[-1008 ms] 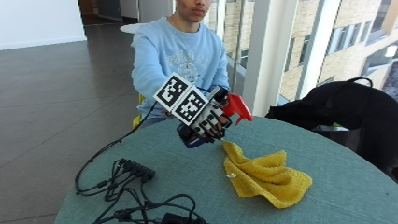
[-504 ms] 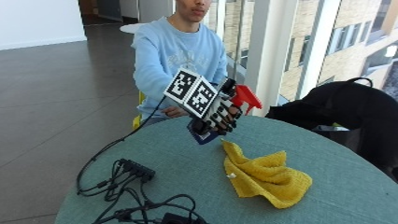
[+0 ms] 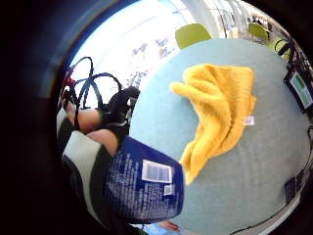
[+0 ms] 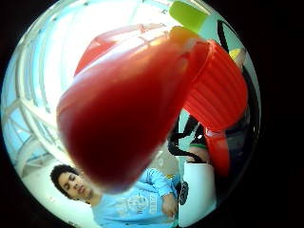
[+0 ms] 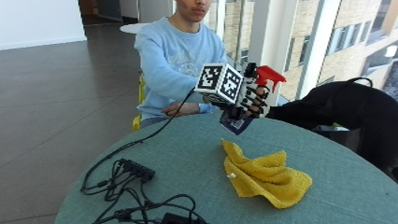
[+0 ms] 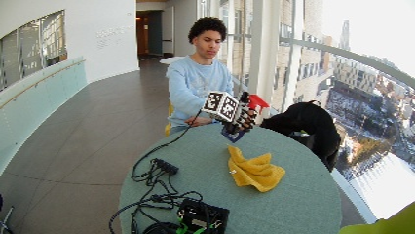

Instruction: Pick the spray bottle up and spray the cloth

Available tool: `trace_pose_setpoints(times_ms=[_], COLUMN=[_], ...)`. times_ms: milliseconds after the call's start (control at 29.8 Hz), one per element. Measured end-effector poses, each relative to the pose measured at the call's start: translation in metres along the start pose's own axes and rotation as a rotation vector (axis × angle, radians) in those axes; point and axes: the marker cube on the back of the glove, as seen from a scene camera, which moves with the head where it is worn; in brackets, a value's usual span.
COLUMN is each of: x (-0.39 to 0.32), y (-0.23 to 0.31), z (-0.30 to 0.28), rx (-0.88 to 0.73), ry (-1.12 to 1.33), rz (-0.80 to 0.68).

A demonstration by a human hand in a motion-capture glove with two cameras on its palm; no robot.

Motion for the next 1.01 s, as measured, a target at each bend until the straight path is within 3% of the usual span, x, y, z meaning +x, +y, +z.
trace_pose_setpoints(times_ms=[504, 1008], x=[-0.036, -0.037], y=[-0.017, -0.025], z=[0.099, 0.174], rx=[0.076, 0.082], ry=[-0.196, -0.299], rz=[-0.151, -0.170])
